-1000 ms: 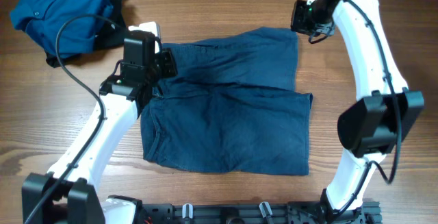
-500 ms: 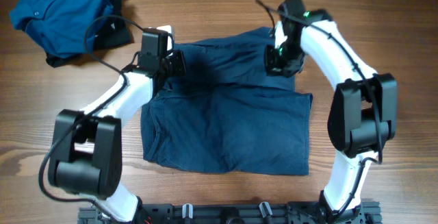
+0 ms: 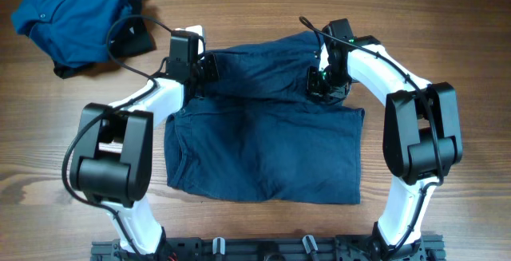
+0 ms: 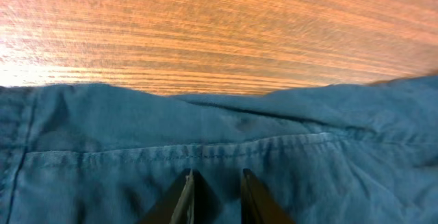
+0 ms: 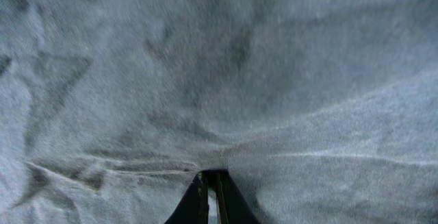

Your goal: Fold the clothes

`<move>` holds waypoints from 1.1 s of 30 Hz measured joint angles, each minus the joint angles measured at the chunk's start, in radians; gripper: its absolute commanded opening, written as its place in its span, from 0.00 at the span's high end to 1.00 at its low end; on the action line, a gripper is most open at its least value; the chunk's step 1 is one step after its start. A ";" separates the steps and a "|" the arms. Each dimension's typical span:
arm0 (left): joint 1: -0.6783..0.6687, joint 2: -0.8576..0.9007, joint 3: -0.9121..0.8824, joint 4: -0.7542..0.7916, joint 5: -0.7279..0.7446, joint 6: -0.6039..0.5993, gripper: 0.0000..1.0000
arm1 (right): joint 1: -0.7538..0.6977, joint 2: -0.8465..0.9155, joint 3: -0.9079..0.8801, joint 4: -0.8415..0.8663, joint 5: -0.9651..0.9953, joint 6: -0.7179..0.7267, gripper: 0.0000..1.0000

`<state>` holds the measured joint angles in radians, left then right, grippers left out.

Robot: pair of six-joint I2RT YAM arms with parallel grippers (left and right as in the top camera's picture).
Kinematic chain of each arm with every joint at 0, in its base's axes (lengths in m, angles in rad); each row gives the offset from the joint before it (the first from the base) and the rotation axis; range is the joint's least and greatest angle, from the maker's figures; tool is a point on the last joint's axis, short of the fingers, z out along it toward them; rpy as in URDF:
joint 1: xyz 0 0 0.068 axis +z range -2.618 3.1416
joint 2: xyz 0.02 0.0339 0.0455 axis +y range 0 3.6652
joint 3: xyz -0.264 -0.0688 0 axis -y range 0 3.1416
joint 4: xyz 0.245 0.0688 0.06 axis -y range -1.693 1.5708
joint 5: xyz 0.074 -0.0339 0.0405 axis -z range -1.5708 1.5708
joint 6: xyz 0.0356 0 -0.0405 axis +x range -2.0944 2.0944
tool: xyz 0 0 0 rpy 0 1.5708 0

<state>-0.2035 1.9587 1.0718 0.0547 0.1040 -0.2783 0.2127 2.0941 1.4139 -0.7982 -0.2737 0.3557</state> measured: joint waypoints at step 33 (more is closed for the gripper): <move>0.161 0.158 0.011 0.335 -0.008 0.017 0.75 | 0.004 -0.022 -0.036 0.007 0.034 0.056 0.96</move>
<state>-0.0429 2.1166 1.0832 0.3893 0.0956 -0.2611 0.2165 2.0720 1.3781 -0.7914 -0.2394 0.4122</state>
